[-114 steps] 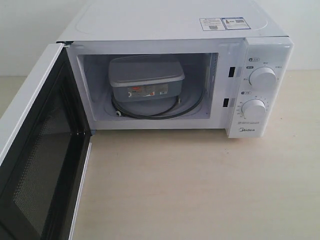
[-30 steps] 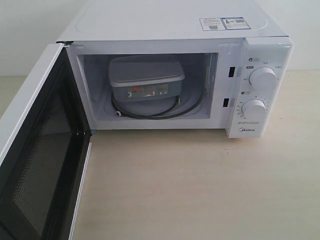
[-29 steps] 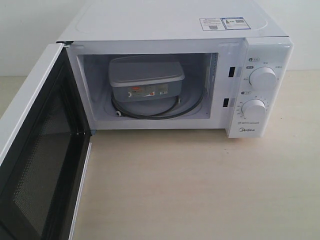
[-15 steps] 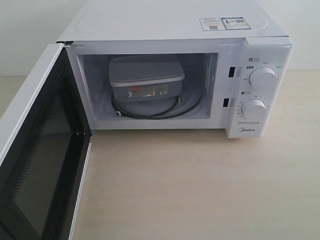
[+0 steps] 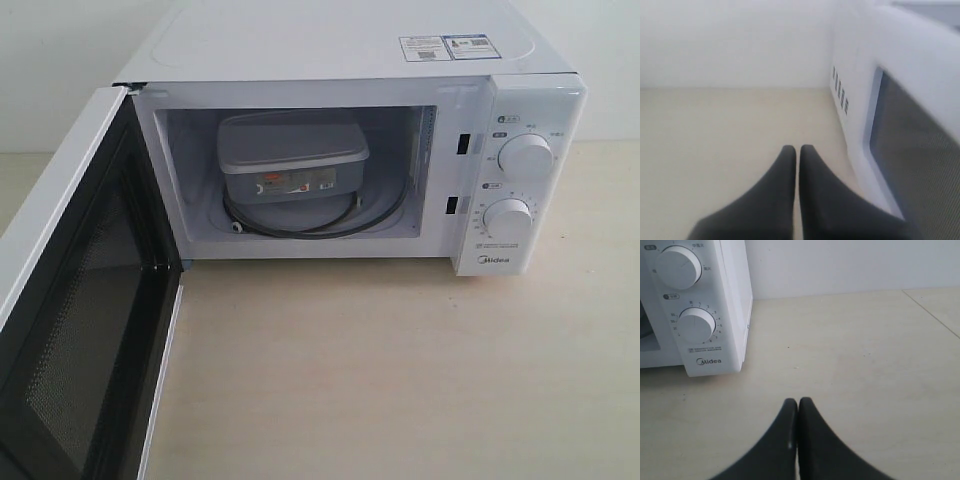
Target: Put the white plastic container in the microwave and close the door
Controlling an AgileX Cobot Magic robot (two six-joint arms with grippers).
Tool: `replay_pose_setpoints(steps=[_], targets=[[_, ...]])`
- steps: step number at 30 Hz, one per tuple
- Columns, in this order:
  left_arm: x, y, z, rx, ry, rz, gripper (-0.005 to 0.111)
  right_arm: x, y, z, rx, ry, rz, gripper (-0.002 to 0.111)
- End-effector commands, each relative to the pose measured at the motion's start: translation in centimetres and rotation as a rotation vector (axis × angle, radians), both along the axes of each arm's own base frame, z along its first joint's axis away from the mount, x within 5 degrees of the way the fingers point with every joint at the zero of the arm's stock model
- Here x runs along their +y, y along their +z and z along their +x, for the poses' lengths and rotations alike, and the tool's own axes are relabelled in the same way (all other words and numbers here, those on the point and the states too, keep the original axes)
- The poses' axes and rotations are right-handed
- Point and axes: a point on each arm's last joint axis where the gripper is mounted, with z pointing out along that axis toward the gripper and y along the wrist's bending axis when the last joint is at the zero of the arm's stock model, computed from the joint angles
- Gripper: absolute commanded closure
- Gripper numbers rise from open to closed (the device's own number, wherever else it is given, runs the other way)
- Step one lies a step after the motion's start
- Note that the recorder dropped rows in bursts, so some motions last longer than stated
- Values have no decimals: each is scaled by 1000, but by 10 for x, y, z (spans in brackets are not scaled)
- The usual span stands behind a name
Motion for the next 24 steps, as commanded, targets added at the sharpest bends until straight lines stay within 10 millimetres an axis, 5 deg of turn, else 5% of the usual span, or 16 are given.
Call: replay_pose_setpoints(steps=[1, 13, 24], targets=[[-1, 51, -15, -92, -6, -35, 102, 0, 1, 0, -14, 0, 0, 108], [-9, 134, -71, -176, -97, -126, 102, 0, 1, 0, -14, 0, 0, 108], [-12, 139, -85, -110, -134, -139, 102, 0, 1, 0, -14, 0, 0, 108]])
